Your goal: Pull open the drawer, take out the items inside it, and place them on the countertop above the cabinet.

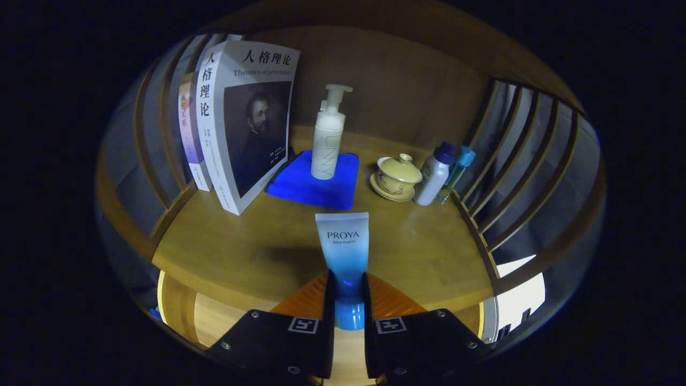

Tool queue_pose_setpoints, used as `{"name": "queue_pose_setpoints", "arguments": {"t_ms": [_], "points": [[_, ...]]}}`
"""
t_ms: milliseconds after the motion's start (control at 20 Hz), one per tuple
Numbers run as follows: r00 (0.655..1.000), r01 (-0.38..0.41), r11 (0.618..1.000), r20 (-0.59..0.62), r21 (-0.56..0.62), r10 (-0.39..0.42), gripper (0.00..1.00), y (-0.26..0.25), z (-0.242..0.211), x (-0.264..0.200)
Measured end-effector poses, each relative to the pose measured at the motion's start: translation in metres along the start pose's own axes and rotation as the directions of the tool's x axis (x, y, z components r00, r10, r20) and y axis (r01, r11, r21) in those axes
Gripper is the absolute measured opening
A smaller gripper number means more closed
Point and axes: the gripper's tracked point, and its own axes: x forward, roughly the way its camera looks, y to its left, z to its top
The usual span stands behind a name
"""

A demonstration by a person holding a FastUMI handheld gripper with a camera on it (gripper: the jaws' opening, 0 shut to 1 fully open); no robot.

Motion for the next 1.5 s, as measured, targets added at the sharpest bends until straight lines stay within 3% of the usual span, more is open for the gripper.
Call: {"name": "queue_pose_setpoints", "arguments": {"t_ms": [250, 500, 750, 850, 1000, 1500], "points": [[1.0, 0.002, 1.0, 0.001, -0.027, -0.002, 0.28, -0.004, 0.01, 0.027], [0.999, -0.032, 0.999, -0.004, 0.032, 0.032, 0.37, -0.003, 0.012, 0.044], [0.999, -0.032, 0.999, 0.041, 0.043, 0.03, 0.47, -0.005, 0.014, 0.037], [0.995, -0.033, 0.995, 0.1, 0.095, 0.023, 0.53, -0.004, 0.017, 0.016], [0.975, -0.097, 0.977, 0.213, 0.191, 0.056, 0.95, 0.006, 0.012, -0.029], [0.837, -0.204, 0.971, 0.537, 0.125, 0.107, 0.96, 0.033, -0.034, -0.224]]}}
